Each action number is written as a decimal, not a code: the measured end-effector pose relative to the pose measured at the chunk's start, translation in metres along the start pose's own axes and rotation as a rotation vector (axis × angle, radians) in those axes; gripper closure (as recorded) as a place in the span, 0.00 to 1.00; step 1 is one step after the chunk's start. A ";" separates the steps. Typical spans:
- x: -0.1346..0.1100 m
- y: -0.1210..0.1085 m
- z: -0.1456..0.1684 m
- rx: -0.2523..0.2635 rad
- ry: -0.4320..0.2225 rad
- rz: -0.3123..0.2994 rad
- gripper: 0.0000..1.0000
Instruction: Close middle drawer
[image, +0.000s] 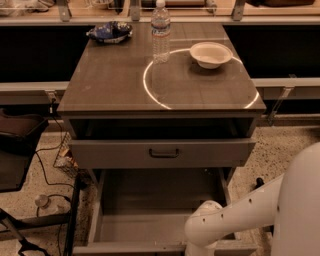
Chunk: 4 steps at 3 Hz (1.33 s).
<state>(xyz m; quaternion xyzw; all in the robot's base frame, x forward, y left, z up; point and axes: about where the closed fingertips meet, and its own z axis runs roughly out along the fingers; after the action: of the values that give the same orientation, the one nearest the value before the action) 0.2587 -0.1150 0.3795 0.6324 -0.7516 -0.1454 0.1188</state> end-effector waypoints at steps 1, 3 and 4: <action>0.000 -0.002 -0.004 0.009 0.004 0.003 1.00; 0.002 -0.028 -0.010 0.072 0.030 0.024 1.00; 0.006 -0.076 -0.021 0.167 0.056 0.059 1.00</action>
Offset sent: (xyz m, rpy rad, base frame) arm 0.1164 -0.0304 -0.0301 -0.1746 -0.2374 -0.0420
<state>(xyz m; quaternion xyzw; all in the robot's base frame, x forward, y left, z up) 0.3346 -0.1338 0.3712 0.6214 -0.7758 -0.0608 0.0908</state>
